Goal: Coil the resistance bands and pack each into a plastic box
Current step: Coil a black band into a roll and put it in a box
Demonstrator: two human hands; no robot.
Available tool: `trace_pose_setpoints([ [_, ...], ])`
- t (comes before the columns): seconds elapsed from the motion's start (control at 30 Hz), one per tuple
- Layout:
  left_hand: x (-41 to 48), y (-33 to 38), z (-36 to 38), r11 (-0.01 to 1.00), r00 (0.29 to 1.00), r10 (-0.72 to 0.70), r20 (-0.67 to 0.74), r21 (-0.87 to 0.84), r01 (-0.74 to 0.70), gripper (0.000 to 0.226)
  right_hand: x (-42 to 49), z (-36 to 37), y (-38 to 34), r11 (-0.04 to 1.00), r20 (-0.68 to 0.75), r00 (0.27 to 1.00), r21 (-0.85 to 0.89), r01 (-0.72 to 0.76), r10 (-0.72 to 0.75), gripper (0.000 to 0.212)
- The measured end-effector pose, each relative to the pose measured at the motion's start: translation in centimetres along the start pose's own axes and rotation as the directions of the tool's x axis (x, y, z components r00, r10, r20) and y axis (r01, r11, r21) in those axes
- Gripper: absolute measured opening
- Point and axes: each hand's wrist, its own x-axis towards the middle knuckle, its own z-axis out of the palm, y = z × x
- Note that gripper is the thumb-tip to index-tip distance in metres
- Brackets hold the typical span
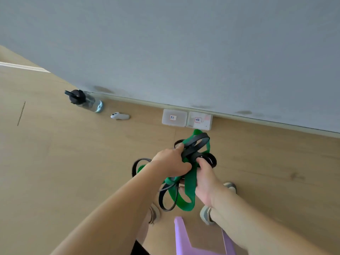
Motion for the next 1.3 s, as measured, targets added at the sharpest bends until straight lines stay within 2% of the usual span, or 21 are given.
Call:
trace_pose_setpoints([
  [0.27, 17.7, -10.1, 11.1, 0.999, 0.999, 0.03, 0.012, 0.015, -0.031, 0.078, 22.9, -1.8, 3.8, 0.99, 0.004, 0.999, -0.129, -0.05, 0.051, 0.051],
  [0.43, 25.6, -14.2, 17.1, 1.0, 0.999, 0.003, 0.046, 0.006, -0.004, 0.079, 32.4, -4.1, 5.4, 0.969, -0.009, 0.998, -0.238, -0.061, 0.06, 0.05],
  [0.53, 28.2, -15.6, 19.2, 0.998, 1.0, 0.001, 0.006, -0.062, -0.001, 0.078, 35.0, -5.3, 5.4, 0.932, -0.067, 0.997, -0.363, 0.003, -0.03, 0.05],
  [0.63, 29.2, -16.4, 20.5, 0.991, 0.999, -0.008, -0.05, -0.134, 0.001, 0.071, 35.1, -6.3, 4.8, 0.88, -0.061, 0.998, -0.475, -0.011, -0.021, 0.059],
  [0.8, 29.2, -17.0, 21.4, 0.996, 0.989, -0.085, -0.123, -0.03, 0.082, 0.056, 34.9, -7.1, 5.1, 0.804, -0.115, 0.993, -0.591, -0.067, -0.002, 0.066],
  [0.9, 29.9, -17.3, 21.2, 0.981, 0.963, -0.18, -0.203, -0.116, 0.159, 0.046, 36.4, -6.8, 4.7, 0.815, -0.155, 0.988, -0.57, -0.107, 0.021, 0.081],
  [0.97, 30.2, -17.2, 21.0, 0.968, 0.941, -0.207, -0.268, -0.196, 0.157, 0.032, 37.0, -6.8, 4.0, 0.808, -0.148, 0.989, -0.584, -0.081, -0.008, 0.087],
  [1.03, 29.9, -17.0, 20.5, 0.954, 0.923, -0.221, -0.314, -0.267, 0.137, 0.029, 36.8, -7.0, 3.4, 0.768, -0.132, 0.991, -0.637, -0.064, -0.026, 0.086],
  [1.1, 29.3, -16.6, 19.6, 0.939, 0.917, -0.229, -0.325, -0.32, 0.121, 0.031, 35.9, -7.2, 3.0, 0.695, -0.144, 0.989, -0.713, -0.088, -0.022, 0.081],
  [1.13, 29.0, -16.4, 19.0, 0.934, 0.916, -0.23, -0.33, -0.338, 0.112, 0.032, 35.2, -7.0, 2.7, 0.62, -0.146, 0.989, -0.778, -0.101, -0.022, 0.078],
  [1.23, 28.1, -15.7, 17.5, 0.939, 0.915, -0.2, -0.349, -0.336, 0.077, 0.031, 33.4, -6.0, 1.0, 0.214, -0.087, 0.995, -0.974, -0.073, -0.055, 0.06],
  [1.3, 27.2, -15.0, 16.9, 0.94, 0.908, -0.192, -0.371, -0.336, 0.061, 0.031, 32.4, -5.0, 0.0, 0.066, 0.021, 0.991, -0.997, 0.029, -0.13, 0.037],
])
